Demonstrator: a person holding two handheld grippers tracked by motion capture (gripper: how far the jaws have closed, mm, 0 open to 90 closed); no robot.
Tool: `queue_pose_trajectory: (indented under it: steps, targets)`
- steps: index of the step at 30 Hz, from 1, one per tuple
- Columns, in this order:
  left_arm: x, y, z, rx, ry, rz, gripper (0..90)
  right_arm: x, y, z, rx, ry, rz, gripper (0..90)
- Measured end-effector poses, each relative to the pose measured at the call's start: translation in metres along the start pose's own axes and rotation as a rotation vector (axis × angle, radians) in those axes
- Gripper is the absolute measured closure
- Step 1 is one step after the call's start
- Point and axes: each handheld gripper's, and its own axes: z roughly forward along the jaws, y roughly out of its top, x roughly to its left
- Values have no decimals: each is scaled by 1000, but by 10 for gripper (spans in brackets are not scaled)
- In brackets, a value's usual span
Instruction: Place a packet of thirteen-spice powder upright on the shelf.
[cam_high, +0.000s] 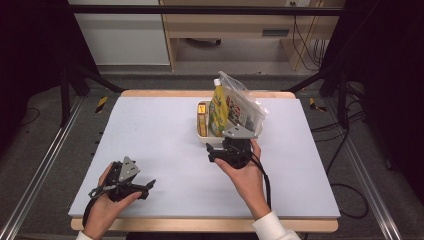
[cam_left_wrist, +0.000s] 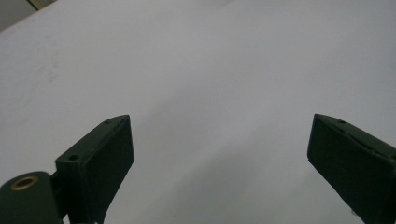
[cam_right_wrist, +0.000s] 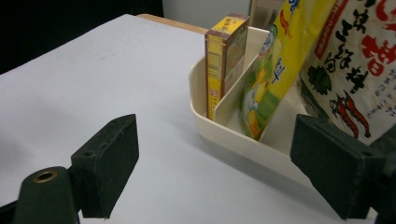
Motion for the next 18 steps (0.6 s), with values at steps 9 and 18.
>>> queue_pose_trajectory:
  steps: [9, 18]
  targets:
    - [2, -1, -1, 6, -3, 0, 63, -19, -13, -15, 11, -23, 3, 130]
    - [2, -2, 0, 3, -9, -12, 59, -42, -27, -28, 31, -49, 27, 110]
